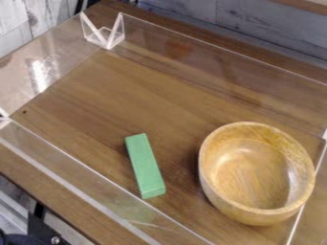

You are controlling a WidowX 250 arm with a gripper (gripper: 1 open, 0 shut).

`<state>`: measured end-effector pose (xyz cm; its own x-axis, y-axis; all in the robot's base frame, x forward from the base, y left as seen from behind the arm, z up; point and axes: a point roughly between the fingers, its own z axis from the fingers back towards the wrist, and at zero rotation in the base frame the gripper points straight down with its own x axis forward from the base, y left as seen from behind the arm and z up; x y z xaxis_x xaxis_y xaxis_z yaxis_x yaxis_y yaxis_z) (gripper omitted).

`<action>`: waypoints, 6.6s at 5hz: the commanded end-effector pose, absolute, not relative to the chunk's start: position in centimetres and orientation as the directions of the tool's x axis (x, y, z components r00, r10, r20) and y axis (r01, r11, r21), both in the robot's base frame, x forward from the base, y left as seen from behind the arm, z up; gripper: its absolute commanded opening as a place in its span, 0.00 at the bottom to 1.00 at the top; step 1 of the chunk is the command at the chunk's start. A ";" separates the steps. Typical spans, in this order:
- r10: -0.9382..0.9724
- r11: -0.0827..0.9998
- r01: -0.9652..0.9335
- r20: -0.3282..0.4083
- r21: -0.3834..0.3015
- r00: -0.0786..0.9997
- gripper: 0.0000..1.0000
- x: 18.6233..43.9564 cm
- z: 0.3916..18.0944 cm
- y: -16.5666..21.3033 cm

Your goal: Move the red object to the left side of the table

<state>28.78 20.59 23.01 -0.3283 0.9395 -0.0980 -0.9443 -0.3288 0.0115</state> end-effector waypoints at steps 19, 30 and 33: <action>0.408 -0.889 -0.413 -0.066 0.199 -0.911 0.00 27.8 4.5 17.1; -0.031 -0.961 0.017 -0.048 0.277 -0.998 1.00 27.9 5.3 19.5; -0.158 -0.948 0.140 -0.038 0.284 -0.987 1.00 26.8 5.1 18.4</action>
